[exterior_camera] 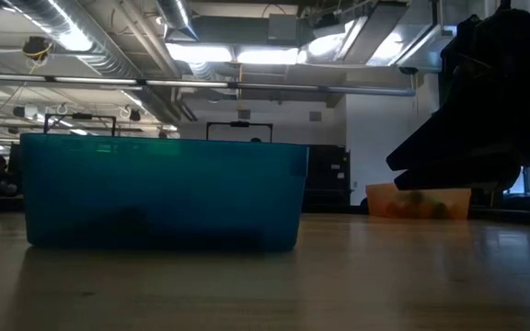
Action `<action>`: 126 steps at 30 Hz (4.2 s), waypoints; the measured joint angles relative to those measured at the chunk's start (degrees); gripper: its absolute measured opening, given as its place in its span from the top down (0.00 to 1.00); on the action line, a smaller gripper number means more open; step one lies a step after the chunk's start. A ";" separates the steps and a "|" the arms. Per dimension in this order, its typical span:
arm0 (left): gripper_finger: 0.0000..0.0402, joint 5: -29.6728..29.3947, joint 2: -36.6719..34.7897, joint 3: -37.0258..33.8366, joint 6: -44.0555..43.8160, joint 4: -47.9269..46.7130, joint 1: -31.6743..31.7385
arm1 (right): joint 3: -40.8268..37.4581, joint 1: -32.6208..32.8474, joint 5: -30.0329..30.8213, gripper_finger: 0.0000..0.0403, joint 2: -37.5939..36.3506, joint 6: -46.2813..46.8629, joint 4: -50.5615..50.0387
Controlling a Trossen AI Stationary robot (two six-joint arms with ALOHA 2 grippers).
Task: Sort blocks by size
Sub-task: Put the blue rectangular block into the blue bin, then put the green rectangular block into the blue bin
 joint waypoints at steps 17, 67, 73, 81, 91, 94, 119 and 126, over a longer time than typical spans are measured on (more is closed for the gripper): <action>0.96 -23.19 -13.47 0.09 -14.50 -4.20 1.76 | 0.00 0.02 -0.15 0.42 0.00 0.21 -0.06; 0.87 -34.20 -13.47 0.07 20.28 -0.85 10.51 | 0.00 -0.01 -0.20 0.42 0.00 -0.23 -0.23; 0.88 -45.77 -23.33 0.07 23.57 5.21 14.88 | 0.00 -0.16 1.77 0.42 0.00 -1.54 -0.60; 0.87 -47.31 -24.25 0.11 33.35 12.24 22.34 | 0.00 -2.91 2.15 0.42 0.00 -5.78 -0.62; 0.86 -43.97 -11.85 0.09 42.07 23.21 28.07 | 0.00 -7.24 -2.71 0.42 0.00 -6.68 -0.67; 0.86 -43.18 -8.26 0.09 44.23 23.57 29.34 | 0.00 -7.59 -6.13 0.42 0.00 -6.66 -0.69; 0.50 -41.81 -22.06 3.15 44.50 3.97 44.32 | 0.02 -7.50 -3.72 0.42 0.00 -12.73 -1.43; 0.54 -53.24 -29.22 0.92 45.12 3.23 57.12 | 0.02 -7.50 0.84 0.42 0.00 -12.76 -1.34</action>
